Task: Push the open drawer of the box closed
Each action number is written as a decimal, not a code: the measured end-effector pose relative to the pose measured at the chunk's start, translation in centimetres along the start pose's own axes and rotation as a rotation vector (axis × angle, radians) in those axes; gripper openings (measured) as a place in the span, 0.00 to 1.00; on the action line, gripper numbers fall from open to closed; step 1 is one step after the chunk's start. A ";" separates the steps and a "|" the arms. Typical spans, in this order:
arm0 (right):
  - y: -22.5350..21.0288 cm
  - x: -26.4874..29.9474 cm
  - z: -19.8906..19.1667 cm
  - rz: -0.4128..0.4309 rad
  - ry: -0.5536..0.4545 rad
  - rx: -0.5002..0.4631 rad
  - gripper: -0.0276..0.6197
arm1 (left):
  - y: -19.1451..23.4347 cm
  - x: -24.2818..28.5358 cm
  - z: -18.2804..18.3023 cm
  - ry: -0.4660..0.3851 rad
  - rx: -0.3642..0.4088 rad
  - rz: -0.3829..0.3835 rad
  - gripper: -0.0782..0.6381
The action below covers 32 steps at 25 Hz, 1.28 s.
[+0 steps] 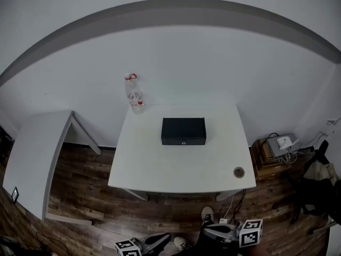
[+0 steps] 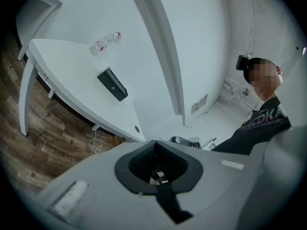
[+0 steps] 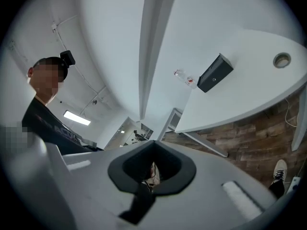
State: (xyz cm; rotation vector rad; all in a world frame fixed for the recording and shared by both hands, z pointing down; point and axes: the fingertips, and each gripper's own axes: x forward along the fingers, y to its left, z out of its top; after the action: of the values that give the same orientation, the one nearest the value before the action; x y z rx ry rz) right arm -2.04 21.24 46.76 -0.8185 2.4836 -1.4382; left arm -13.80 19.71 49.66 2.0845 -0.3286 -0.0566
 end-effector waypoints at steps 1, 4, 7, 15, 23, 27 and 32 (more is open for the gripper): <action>0.1 -0.3 0.1 -0.004 -0.005 -0.005 0.05 | -0.1 -0.1 -0.1 0.002 0.002 0.000 0.11; 0.2 -0.6 -0.1 -0.012 -0.015 -0.017 0.05 | -0.1 -0.4 0.1 -0.013 0.004 -0.003 0.11; 0.3 -0.7 -0.7 -0.015 -0.020 -0.016 0.05 | -0.3 -0.4 0.2 -0.040 -0.010 -0.015 0.11; 0.9 -0.5 -0.8 0.001 -0.014 -0.040 0.05 | -0.9 0.3 0.4 -0.038 0.006 -0.015 0.11; 1.4 -0.3 -1.7 0.026 0.020 -0.049 0.05 | -1.2 0.5 0.2 -0.057 0.002 -0.013 0.11; 1.7 -0.5 -2.2 0.029 0.027 -0.053 0.05 | -1.6 0.8 -0.2 -0.056 0.001 -0.024 0.11; 1.8 -0.7 -2.6 0.034 0.031 -0.047 0.05 | -1.8 0.7 -0.6 -0.055 -0.001 -0.020 0.11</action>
State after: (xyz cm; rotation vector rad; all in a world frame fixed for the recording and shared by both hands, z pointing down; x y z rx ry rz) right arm -3.17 24.30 46.49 -0.7640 2.5509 -1.3972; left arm -12.68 20.91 48.50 2.0879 -0.3408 -0.1270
